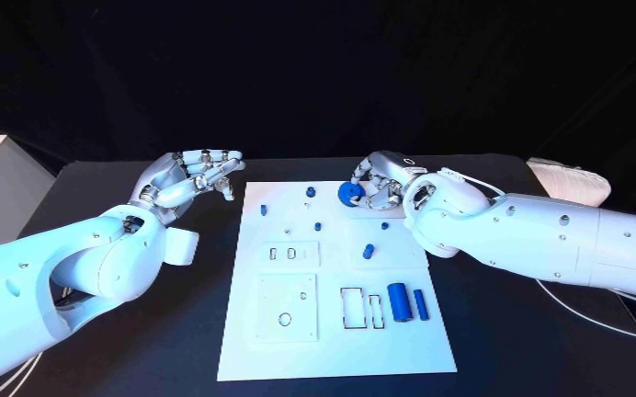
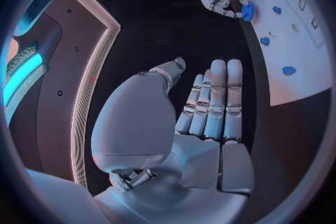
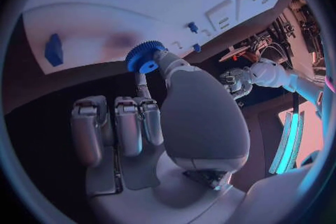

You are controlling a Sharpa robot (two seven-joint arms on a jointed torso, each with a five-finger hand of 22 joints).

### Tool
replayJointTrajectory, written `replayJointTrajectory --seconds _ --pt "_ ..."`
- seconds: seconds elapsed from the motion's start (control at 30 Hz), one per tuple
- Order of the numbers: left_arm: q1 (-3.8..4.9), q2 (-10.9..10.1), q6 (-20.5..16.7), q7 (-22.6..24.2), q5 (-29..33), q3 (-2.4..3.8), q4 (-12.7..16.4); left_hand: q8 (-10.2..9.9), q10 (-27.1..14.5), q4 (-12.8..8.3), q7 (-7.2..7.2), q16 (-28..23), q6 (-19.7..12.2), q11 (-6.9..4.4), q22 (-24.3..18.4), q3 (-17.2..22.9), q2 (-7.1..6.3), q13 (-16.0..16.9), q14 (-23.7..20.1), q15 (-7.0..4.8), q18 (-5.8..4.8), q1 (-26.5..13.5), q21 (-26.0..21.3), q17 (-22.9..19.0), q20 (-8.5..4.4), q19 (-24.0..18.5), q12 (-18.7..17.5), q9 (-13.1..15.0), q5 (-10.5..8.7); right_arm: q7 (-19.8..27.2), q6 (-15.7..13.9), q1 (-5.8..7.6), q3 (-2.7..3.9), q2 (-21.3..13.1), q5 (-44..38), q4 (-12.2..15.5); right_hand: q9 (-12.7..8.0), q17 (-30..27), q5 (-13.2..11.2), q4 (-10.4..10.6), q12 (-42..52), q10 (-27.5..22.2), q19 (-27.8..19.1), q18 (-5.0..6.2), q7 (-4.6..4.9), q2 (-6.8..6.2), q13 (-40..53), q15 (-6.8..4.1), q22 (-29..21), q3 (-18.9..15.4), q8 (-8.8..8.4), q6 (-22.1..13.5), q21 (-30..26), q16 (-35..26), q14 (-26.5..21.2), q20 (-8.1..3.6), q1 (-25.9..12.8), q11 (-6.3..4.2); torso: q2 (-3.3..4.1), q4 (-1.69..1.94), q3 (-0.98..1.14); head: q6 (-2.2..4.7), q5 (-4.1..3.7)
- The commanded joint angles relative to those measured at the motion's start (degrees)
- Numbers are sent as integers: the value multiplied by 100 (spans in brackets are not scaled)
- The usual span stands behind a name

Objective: Assemble the parts on the task board

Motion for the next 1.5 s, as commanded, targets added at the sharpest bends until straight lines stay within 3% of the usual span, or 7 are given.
replayJointTrajectory --seconds 0.03,0.33,0.43,0.77,1.07,1.5 --pt "5 22 108 26 7 4 6 -33 -57 -35 -12 18 -46 1 5 6 50 -8 -21 -9 40 13 34 -5 1 -44 -5 8 -28 -101 -180 3 2 143 -593 99 83 1231 -32 10 20 595 599 -81 -135 22 1509 -43 1508 3 75 177 26 21 548 -25 -56 -32 7 2 1 12 6" --pt "5 50 119 18 7 4 0 -33 -57 -35 -12 18 -46 1 5 6 50 -8 -21 -9 40 13 34 -5 1 -44 -5 8 -28 -161 -176 -18 -11 605 -856 17 84 1247 -45 7 20 595 599 -81 -139 23 1509 -44 1508 16 75 177 26 25 551 -26 -50 -35 8 27 -14 -5 31" --pt "5 54 120 17 7 4 -4 -33 -57 -35 -12 18 -46 1 5 6 50 -8 -21 -9 40 13 34 -5 1 -44 -5 8 -28 -166 -167 -32 -15 722 -882 -56 84 1248 -48 3 20 595 599 -81 -141 23 1509 -45 1508 26 75 177 26 25 551 -27 -42 -37 13 13 -11 -8 57" --pt "5 89 130 14 7 3 -28 -33 -57 -35 -12 18 -46 1 5 6 50 -8 -21 -9 40 13 34 -5 1 -44 -5 8 -28 -136 -23 -103 -27 1063 -892 -443 84 1254 -50 -1 20 595 599 -81 -140 19 1509 -47 1508 34 72 172 26 27 553 -28 -38 -38 18 15 -13 -61 50" --pt "5 90 130 9 7 3 -32 -33 -57 -35 -12 18 -46 1 5 6 50 -8 -21 -9 40 13 34 -5 1 -44 -5 8 -28 -164 107 -138 -40 1195 -907 -657 83 1260 -54 0 20 595 599 -81 -137 11 1509 -47 1508 38 68 165 26 28 554 -29 -41 -36 18 11 -6 -92 79" --pt "5 84 127 6 7 3 -28 -33 -57 -35 -12 18 -46 1 5 6 50 -8 -21 -9 40 13 34 -5 1 -44 -5 8 -28 -206 274 -154 -54 1231 -936 -742 81 1258 -61 4 20 595 599 -81 -132 -1 1509 -47 1508 41 61 154 26 28 554 -30 -52 -32 8 -1 -3 -129 96"
